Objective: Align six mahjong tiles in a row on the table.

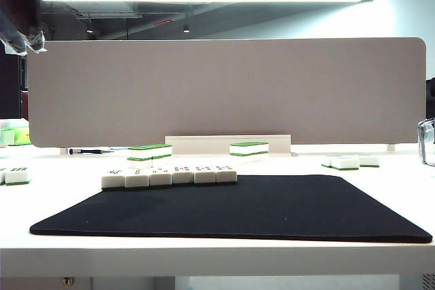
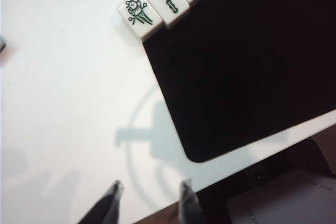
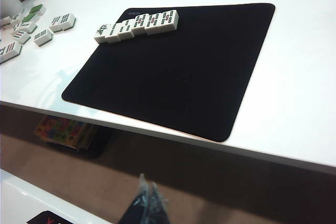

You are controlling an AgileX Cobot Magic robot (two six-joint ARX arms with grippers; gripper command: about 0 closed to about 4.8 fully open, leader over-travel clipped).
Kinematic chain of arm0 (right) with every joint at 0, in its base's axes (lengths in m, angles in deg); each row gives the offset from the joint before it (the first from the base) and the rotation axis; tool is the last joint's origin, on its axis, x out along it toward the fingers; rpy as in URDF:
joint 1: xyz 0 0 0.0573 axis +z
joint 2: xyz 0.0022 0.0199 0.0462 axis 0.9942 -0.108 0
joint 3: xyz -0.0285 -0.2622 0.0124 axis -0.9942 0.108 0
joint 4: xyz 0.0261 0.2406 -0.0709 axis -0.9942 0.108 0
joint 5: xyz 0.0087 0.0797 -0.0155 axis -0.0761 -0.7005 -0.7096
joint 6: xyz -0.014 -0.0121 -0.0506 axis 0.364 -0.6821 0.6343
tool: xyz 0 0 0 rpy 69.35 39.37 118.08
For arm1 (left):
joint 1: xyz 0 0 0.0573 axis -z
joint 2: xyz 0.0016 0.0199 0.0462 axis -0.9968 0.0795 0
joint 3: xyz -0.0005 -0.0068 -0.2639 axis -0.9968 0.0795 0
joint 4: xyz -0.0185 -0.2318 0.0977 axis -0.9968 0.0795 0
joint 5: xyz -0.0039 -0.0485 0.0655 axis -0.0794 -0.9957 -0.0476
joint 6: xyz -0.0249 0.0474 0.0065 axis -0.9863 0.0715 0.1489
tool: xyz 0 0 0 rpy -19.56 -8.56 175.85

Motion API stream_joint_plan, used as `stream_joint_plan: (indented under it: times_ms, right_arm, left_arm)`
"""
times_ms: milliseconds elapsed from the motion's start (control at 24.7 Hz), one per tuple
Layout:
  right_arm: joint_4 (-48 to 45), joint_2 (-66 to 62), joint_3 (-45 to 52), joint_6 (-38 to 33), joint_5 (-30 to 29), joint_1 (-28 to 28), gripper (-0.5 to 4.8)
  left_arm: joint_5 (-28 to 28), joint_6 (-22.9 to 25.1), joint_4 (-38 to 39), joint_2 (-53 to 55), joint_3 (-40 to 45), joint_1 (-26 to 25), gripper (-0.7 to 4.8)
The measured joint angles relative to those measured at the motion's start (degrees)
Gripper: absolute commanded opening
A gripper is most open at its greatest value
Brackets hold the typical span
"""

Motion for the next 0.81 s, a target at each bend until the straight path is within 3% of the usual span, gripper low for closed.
stream_joint_plan:
  times_ms: [608,730,811]
  right_arm:
    - [0.0,0.0,0.0,0.0,0.0,0.0,-0.01]
    - [0.0,0.0,0.0,0.0,0.0,0.0,-0.01]
    - [0.0,0.0,0.0,0.0,0.0,0.0,-0.01]
  left_arm:
    - [-0.1,0.9,-0.6,0.0,0.0,0.0,1.43]
    - [-0.1,2.3,-4.3,-0.8,0.6,-0.1,1.43]
    - [-0.2,2.6,-11.6,-3.9,2.6,-0.9,1.43]
